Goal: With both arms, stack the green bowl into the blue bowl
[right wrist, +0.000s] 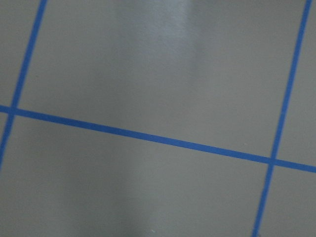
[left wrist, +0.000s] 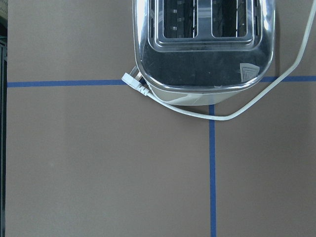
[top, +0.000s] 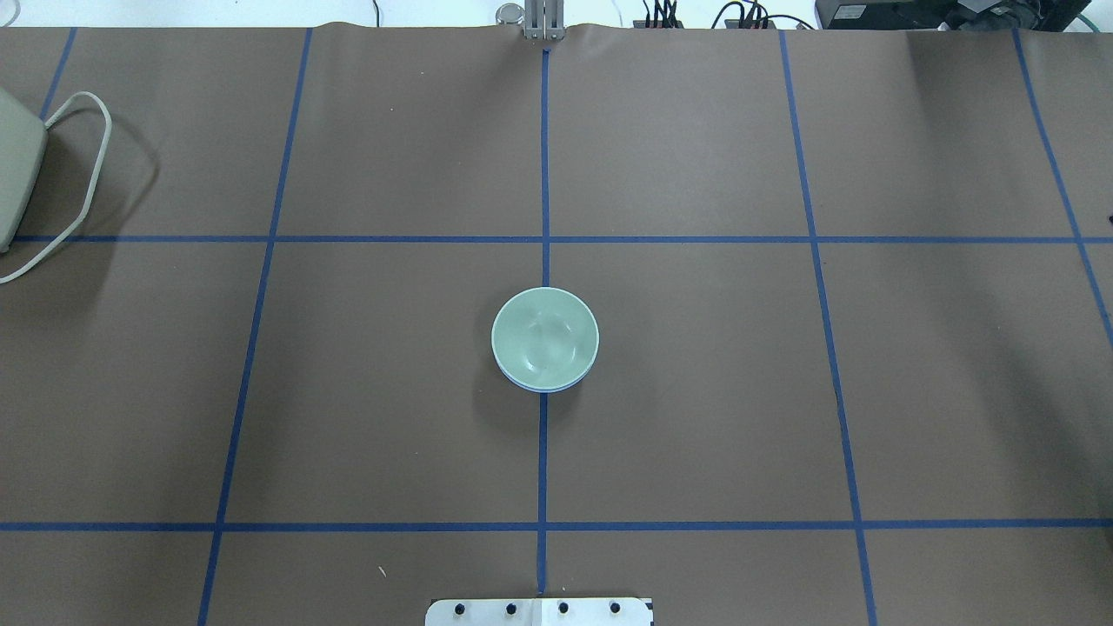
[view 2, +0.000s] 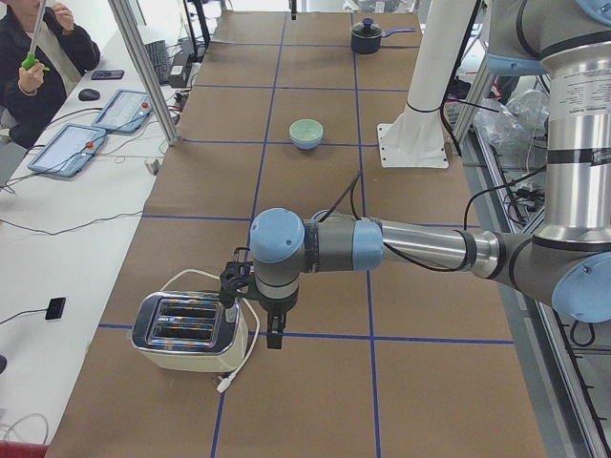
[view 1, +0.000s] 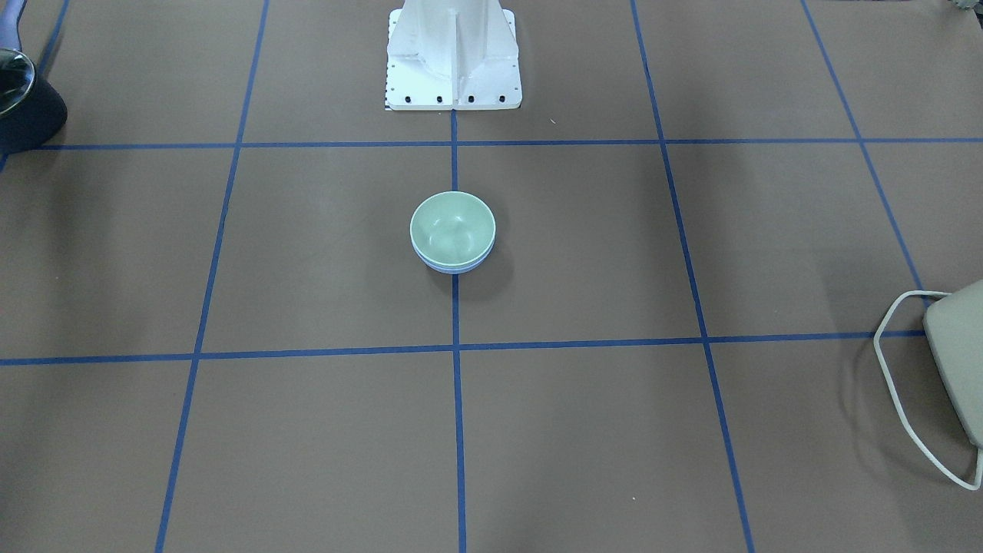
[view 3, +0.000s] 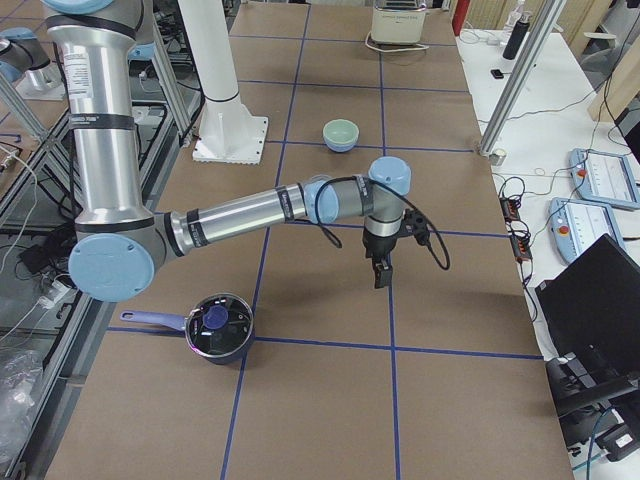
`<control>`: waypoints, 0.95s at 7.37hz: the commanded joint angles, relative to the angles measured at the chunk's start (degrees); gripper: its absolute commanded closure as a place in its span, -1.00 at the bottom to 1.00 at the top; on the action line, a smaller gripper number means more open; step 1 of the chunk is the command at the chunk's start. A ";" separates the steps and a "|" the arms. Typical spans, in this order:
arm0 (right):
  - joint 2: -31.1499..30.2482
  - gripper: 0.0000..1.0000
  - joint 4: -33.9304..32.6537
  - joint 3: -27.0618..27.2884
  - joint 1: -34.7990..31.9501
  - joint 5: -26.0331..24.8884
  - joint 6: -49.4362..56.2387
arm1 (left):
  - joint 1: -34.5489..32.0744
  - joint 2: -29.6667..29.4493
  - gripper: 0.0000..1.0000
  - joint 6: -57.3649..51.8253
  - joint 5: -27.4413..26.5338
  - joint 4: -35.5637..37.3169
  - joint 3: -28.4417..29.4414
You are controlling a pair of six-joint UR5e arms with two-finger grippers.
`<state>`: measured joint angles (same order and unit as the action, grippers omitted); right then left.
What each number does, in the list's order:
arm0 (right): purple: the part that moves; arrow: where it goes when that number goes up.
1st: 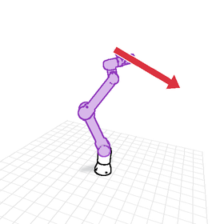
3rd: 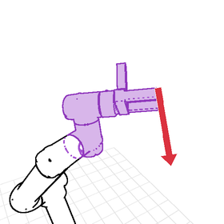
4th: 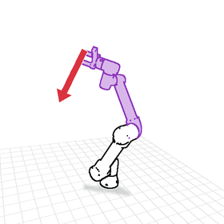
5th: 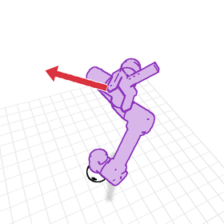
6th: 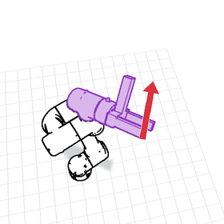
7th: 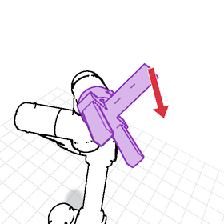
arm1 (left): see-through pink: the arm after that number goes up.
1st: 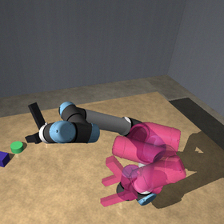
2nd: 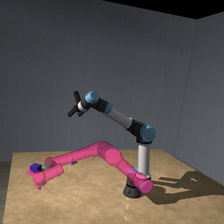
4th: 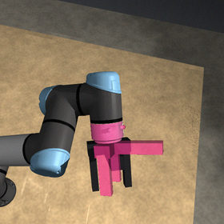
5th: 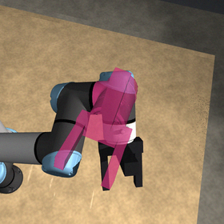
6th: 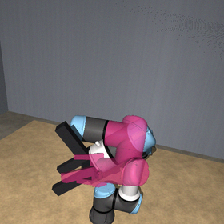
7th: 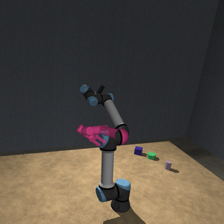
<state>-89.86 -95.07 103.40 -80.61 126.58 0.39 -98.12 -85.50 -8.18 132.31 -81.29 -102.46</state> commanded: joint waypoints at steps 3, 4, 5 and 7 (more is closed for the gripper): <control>-9.80 -1.00 -0.03 -0.13 -8.42 -0.20 7.34 | 0.30 0.68 -0.96 -0.43 -0.12 -4.75 0.42; -9.89 -1.00 -0.03 -0.39 -8.42 -0.11 7.17 | 0.30 0.68 -0.96 -0.43 -0.12 -4.75 0.42; -9.89 -1.00 0.06 -0.65 -8.42 -0.20 7.08 | 0.30 0.68 -0.96 -0.43 -0.21 -4.84 0.51; -9.80 -1.00 0.06 -0.74 -8.42 -0.20 7.08 | 0.30 0.60 -0.96 -0.43 -0.21 -4.84 0.42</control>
<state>-99.66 -95.02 102.73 -89.01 126.39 7.49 -97.82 -84.83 -8.61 132.11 -86.11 -102.01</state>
